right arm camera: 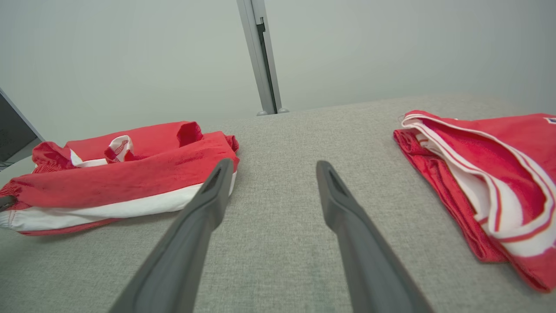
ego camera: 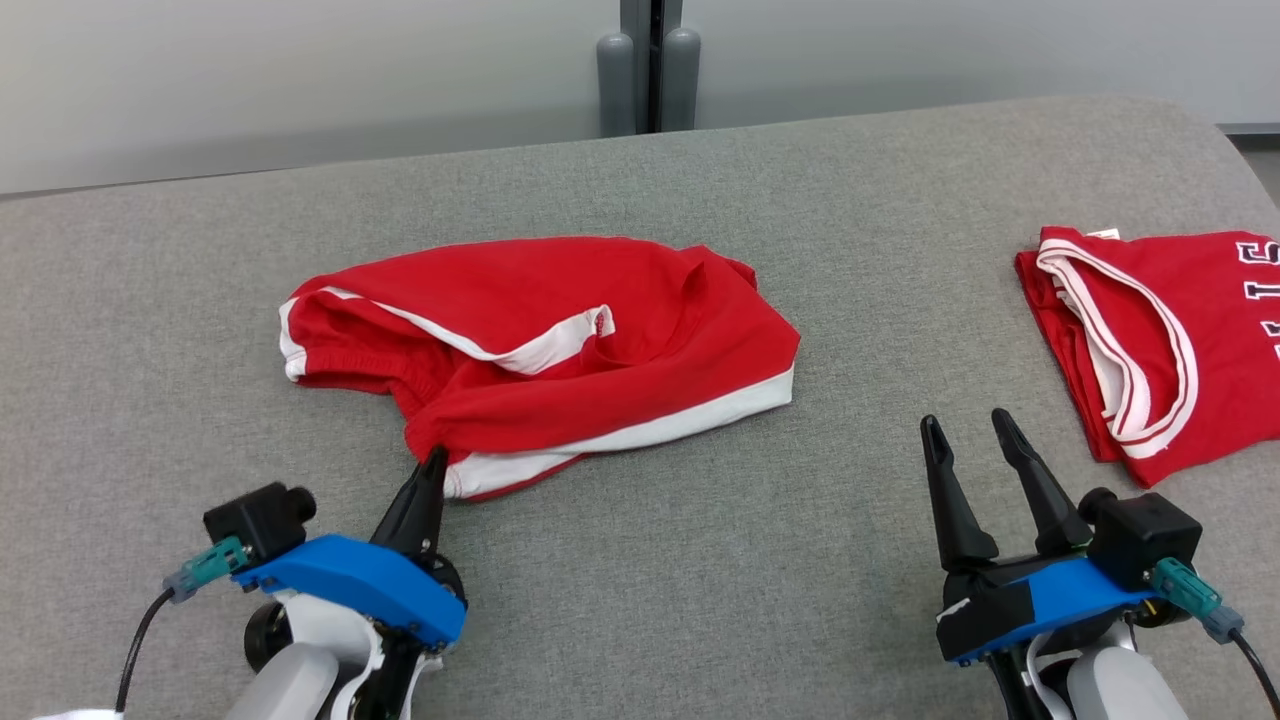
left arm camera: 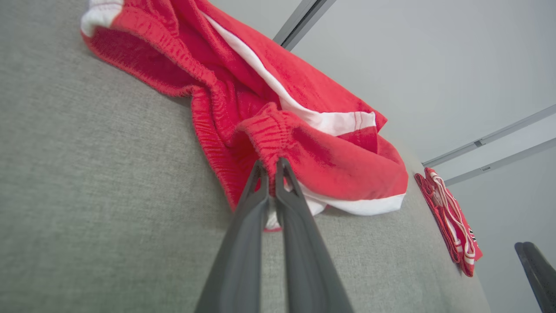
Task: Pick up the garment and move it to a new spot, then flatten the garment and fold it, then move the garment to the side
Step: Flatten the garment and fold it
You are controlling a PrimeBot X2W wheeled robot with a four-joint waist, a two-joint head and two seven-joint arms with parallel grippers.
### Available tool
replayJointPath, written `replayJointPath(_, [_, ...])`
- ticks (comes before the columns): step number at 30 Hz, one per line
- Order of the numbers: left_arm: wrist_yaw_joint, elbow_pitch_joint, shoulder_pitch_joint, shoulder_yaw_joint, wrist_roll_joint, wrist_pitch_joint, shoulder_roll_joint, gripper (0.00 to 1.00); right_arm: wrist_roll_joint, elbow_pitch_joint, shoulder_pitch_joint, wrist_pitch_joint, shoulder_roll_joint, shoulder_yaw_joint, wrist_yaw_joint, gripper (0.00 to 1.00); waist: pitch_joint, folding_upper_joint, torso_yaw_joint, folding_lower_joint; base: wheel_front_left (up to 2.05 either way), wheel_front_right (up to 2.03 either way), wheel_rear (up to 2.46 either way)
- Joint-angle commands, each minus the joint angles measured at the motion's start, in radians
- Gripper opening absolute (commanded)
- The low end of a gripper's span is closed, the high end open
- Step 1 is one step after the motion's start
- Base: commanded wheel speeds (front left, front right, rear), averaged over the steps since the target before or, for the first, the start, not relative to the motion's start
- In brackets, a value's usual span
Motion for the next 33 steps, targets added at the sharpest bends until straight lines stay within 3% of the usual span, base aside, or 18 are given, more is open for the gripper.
replayJointPath(1, [0.032,-0.033,0.042,0.010,0.000,0.010,0.027,0.00,-0.003,-0.006,0.012,0.003,0.000,-0.004,0.000,1.00,-0.005,0.0000,0.004,0.0000,0.00,0.00,0.00])
replayJointPath(8, [0.162,-0.122,0.146,0.046,0.030,0.006,0.124,0.00,-0.005,-0.019,0.024,0.009,0.000,-0.019,0.000,1.00,-0.020,0.0000,0.018,0.0000,0.00,0.00,0.00])
replayJointPath(13, [0.195,-0.125,0.164,0.048,0.047,-0.016,0.132,0.00,-0.009,-0.025,0.033,0.015,0.000,-0.024,0.000,1.00,-0.029,0.0000,0.022,0.0000,0.00,0.00,0.00])
replayJointPath(14, [0.197,-0.125,0.166,0.042,0.052,-0.017,0.127,0.08,-0.010,-0.027,0.034,0.017,0.000,-0.024,0.000,1.00,-0.031,0.0000,0.024,0.0000,0.00,0.00,0.00])
replayJointPath(15, [0.192,-0.127,0.166,0.036,0.056,-0.020,0.123,0.70,-0.011,-0.029,0.036,0.020,0.000,-0.024,0.000,1.00,-0.033,0.0000,0.026,0.0000,0.00,0.00,0.00])
replayJointPath(16, [0.185,-0.128,0.165,0.035,0.055,-0.024,0.117,1.00,-0.011,-0.031,0.038,0.020,0.000,-0.027,0.000,1.00,-0.036,0.0000,0.029,0.0000,0.00,0.00,0.00])
replayJointPath(26, [0.099,-0.112,0.174,0.054,0.111,-0.135,0.086,1.00,-0.021,-0.058,0.068,0.045,-0.015,-0.054,0.000,1.00,-0.075,0.0000,0.072,0.0000,0.00,0.00,0.00])
replayJointPath(33, [0.058,-0.137,0.193,0.175,0.336,-0.149,0.058,1.00,-0.029,-0.084,0.100,0.065,-0.023,-0.077,0.000,1.00,-0.112,0.0000,0.101,0.0000,0.00,0.00,0.00])
